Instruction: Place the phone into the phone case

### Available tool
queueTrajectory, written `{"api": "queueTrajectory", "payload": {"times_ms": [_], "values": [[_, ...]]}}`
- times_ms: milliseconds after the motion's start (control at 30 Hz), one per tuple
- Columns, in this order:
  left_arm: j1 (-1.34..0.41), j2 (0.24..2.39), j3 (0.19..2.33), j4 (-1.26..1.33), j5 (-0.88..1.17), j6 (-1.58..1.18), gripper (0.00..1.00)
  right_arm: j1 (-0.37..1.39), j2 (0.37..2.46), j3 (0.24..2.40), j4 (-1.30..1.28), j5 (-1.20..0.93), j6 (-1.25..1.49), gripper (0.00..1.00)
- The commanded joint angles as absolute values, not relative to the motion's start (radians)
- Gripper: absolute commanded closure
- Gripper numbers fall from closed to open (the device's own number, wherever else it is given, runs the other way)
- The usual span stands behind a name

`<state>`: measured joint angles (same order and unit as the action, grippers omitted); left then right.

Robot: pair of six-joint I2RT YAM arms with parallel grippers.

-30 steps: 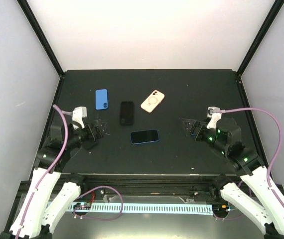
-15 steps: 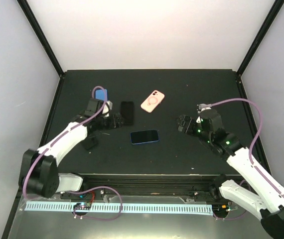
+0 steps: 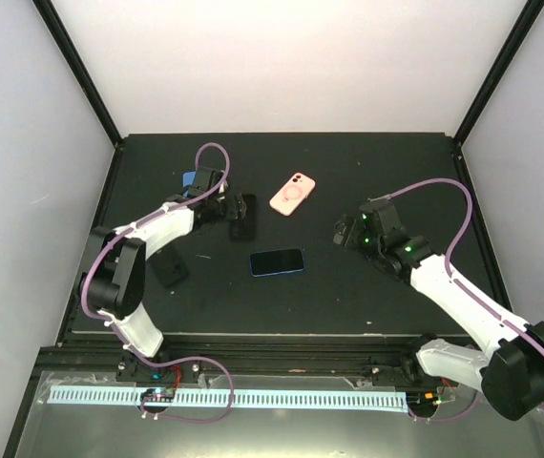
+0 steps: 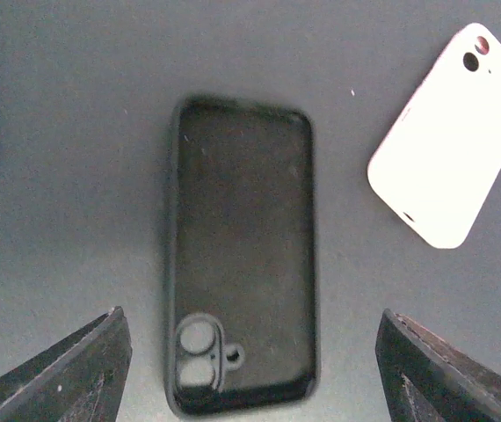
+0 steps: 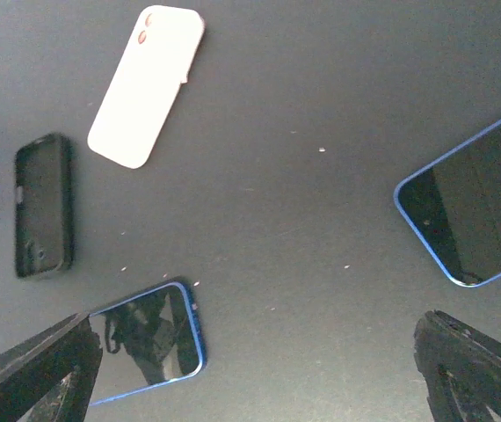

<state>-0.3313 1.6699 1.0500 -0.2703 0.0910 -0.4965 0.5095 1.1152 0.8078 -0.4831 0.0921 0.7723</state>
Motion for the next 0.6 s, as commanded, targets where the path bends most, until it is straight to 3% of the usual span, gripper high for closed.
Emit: {"api": "queueTrajectory", "payload": {"times_ms": [0, 100, 300, 567], "values": [[-0.330, 1.721, 1.126, -0.259, 0.031, -0.469, 0.24, 0.471, 1.150, 0.824, -0.474, 0.174, 0.861, 0.03], [-0.336, 1.715, 1.105, -0.234, 0.144, -0.455, 0.26, 0.465, 1.180, 0.809, -0.355, 0.070, 0.695, 0.03], [-0.316, 1.738, 1.109, -0.286, 0.088, -0.461, 0.25, 0.466, 1.353, 0.896, -0.271, -0.141, 0.393, 0.04], [-0.262, 1.820, 1.168, -0.295, 0.070, -0.450, 0.32, 0.470, 1.665, 1.054, -0.210, -0.363, 0.323, 0.10]]}}
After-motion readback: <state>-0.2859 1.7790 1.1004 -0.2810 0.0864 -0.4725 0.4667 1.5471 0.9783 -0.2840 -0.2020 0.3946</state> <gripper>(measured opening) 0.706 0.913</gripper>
